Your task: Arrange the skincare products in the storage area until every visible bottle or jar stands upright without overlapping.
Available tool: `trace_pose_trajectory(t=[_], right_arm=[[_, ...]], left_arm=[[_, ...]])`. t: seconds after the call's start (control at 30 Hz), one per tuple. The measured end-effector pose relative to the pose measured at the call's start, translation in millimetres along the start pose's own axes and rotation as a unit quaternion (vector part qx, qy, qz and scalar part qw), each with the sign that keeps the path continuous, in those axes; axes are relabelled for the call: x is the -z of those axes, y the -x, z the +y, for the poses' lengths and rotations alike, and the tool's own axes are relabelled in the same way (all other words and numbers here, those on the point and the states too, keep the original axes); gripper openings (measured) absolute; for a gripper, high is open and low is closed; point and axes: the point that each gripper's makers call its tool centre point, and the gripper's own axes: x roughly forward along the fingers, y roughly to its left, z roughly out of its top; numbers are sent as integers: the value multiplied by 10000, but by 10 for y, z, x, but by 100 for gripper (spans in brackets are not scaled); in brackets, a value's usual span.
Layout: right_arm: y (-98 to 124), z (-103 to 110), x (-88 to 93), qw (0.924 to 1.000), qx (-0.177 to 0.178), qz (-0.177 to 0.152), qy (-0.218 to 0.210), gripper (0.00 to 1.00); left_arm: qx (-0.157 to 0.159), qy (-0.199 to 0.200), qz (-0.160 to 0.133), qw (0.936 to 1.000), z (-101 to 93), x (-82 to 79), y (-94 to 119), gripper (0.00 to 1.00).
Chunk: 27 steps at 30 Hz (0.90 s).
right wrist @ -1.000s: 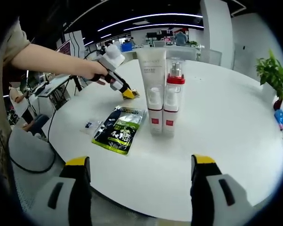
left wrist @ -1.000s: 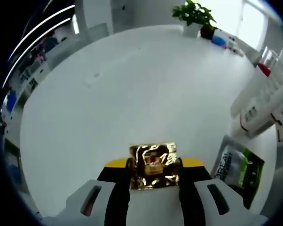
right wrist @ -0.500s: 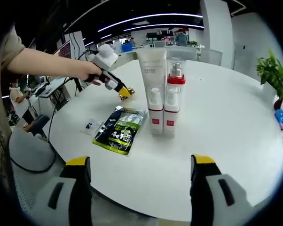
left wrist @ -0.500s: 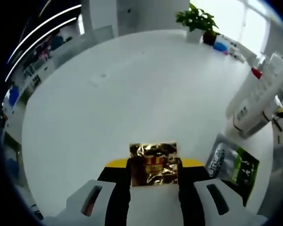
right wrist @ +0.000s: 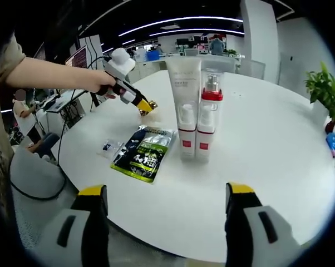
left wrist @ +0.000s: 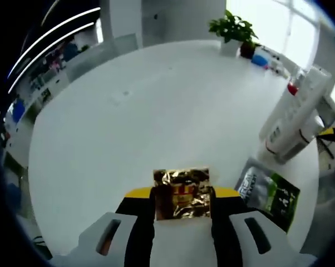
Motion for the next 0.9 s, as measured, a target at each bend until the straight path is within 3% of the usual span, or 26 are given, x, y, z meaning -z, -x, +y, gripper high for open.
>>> trace_pose_trajectory(t=[0.33, 0.6, 0.9], right_arm=[[-1, 26, -14, 10000, -59, -9, 52, 87], [-10, 22, -25, 9999, -90, -56, 27, 86], [-13, -7, -33, 9998, -90, -156, -37, 86]], left_arm=[[3, 132, -72, 9999, -73, 128, 155, 36], [-27, 275, -413, 9988, -182, 53, 360, 35], [-22, 144, -490, 9987, -361, 121, 512, 35]])
